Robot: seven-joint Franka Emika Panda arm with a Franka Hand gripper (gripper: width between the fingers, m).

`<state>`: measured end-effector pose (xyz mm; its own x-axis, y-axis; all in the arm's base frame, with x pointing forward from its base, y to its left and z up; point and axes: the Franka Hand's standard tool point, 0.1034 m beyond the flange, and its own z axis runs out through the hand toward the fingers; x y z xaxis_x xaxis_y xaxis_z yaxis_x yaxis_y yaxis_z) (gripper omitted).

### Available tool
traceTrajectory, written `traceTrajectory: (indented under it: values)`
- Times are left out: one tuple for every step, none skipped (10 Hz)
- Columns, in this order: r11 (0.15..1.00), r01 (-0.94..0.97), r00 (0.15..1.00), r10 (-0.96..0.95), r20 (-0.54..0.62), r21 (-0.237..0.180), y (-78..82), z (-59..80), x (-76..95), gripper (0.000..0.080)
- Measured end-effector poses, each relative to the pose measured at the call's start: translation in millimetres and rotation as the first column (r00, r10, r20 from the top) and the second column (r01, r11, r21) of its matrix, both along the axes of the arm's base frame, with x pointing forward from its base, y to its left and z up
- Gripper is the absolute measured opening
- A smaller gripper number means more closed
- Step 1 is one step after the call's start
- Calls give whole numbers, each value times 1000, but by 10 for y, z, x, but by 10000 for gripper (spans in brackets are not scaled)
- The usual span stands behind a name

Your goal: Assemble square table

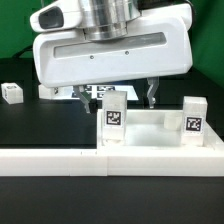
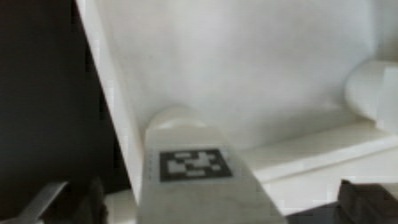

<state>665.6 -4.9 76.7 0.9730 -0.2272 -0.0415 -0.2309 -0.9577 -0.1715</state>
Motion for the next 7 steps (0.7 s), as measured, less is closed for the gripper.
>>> traceTrajectory:
  values:
    - [1000, 14, 1000, -14, -3, 0, 0, -5, -3, 640]
    - [1000, 14, 1000, -14, -3, 0, -3, -5, -3, 640]
    - [999, 54, 998, -54, -10, 2, 2, -7, -3, 482]
    - [988, 155, 987, -155, -29, 0, 2, -8, -4, 314]
    - [975, 222, 974, -222, -41, -7, -32, -16, -11, 314]
    - [963, 268, 962, -268, -50, -8, -26, -16, -11, 296]
    - [932, 361, 930, -361, -66, -12, -24, -16, -10, 296]
